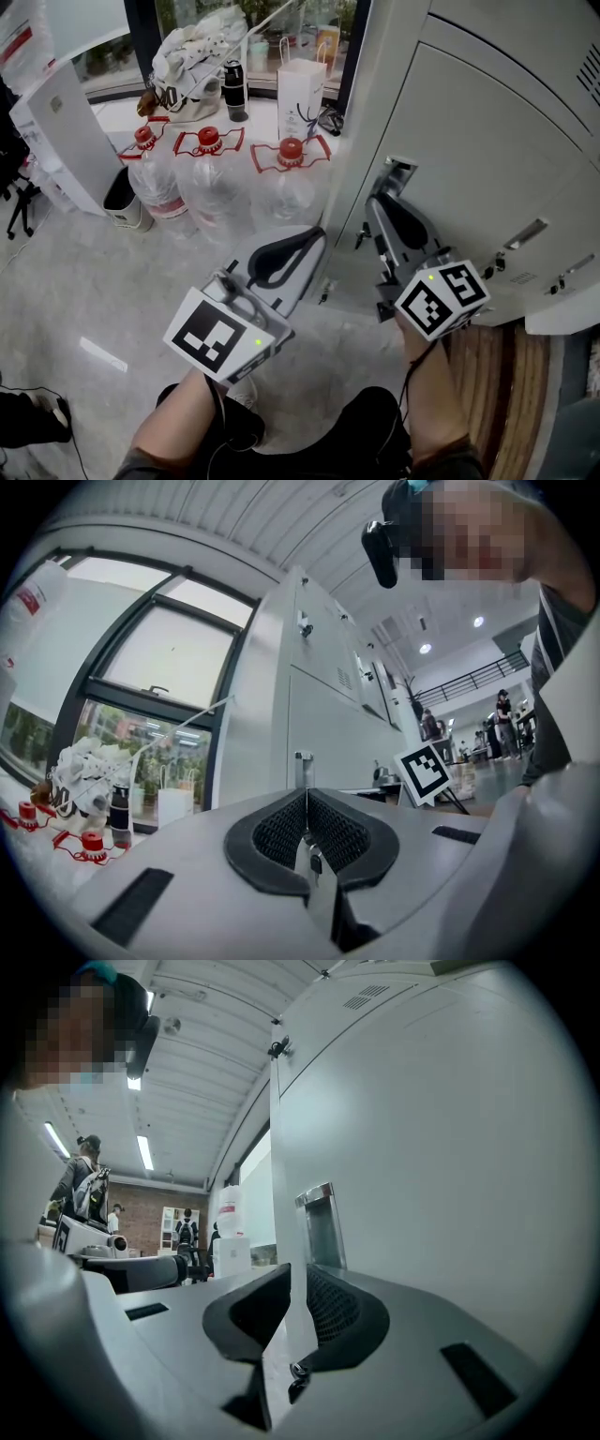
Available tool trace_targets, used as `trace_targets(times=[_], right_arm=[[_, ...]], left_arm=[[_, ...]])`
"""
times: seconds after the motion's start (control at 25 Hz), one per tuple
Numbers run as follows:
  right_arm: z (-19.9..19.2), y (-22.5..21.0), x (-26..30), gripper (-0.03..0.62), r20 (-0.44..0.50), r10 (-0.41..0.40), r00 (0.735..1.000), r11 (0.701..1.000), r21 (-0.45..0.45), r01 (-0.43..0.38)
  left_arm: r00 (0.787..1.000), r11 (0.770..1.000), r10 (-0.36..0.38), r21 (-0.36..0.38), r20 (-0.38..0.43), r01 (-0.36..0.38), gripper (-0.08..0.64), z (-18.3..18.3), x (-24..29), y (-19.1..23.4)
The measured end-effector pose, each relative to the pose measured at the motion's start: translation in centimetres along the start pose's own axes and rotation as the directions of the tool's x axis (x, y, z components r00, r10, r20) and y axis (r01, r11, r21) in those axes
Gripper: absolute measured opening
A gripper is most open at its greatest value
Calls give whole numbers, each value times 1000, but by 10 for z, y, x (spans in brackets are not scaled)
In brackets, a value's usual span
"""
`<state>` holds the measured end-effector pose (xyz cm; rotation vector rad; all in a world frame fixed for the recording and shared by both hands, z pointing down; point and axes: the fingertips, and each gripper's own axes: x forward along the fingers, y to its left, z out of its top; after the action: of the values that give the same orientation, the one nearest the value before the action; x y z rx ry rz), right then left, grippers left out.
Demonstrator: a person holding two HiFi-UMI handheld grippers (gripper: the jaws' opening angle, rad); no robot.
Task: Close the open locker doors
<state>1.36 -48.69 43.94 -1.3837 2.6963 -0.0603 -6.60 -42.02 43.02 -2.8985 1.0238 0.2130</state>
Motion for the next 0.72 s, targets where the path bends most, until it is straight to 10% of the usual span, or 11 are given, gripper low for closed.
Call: trace_targets(times=[0.72], right_arm=[[6,10,-30,46,9,8,1000,1000,10,-8]], left_arm=[[1000,1000,3,22,-11,-3,11,6,-9,-26]])
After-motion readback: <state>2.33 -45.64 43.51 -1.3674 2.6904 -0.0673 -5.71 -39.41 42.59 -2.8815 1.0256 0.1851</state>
